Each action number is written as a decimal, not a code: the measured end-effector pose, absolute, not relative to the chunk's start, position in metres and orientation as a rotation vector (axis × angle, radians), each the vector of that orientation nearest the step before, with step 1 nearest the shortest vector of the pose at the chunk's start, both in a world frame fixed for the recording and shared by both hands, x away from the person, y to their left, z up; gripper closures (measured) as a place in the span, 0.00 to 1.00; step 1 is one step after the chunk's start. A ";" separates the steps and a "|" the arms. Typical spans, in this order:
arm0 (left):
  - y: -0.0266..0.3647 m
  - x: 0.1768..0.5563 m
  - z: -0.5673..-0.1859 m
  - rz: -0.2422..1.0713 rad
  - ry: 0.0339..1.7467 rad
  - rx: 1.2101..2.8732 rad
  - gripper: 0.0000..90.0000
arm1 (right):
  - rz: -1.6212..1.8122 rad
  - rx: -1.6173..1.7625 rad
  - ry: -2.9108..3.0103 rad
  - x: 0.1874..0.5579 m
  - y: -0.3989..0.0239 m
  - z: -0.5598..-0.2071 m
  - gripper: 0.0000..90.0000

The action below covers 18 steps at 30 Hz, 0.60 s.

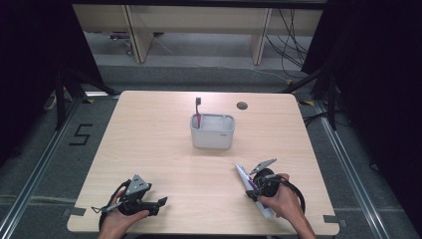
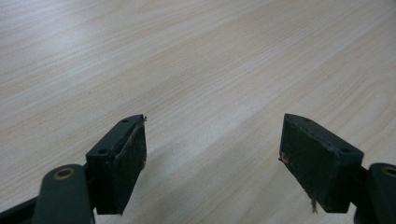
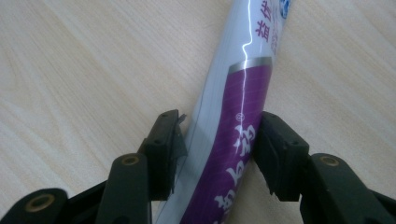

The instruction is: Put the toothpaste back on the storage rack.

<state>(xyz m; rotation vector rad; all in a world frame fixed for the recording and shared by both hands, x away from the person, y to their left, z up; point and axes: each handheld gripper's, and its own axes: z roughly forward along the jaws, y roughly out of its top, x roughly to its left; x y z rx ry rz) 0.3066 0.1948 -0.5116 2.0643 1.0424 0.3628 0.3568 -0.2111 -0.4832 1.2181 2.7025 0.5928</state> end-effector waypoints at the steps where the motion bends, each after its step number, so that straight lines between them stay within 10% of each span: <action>1: 0.195 0.306 -0.511 0.360 1.043 2.068 0.25 | 0.614 1.152 2.698 0.360 -0.212 -0.485 0.60; 18: 0.194 0.305 -0.512 0.359 1.040 2.066 0.25 | 0.523 1.098 2.813 0.364 -0.203 -0.480 0.81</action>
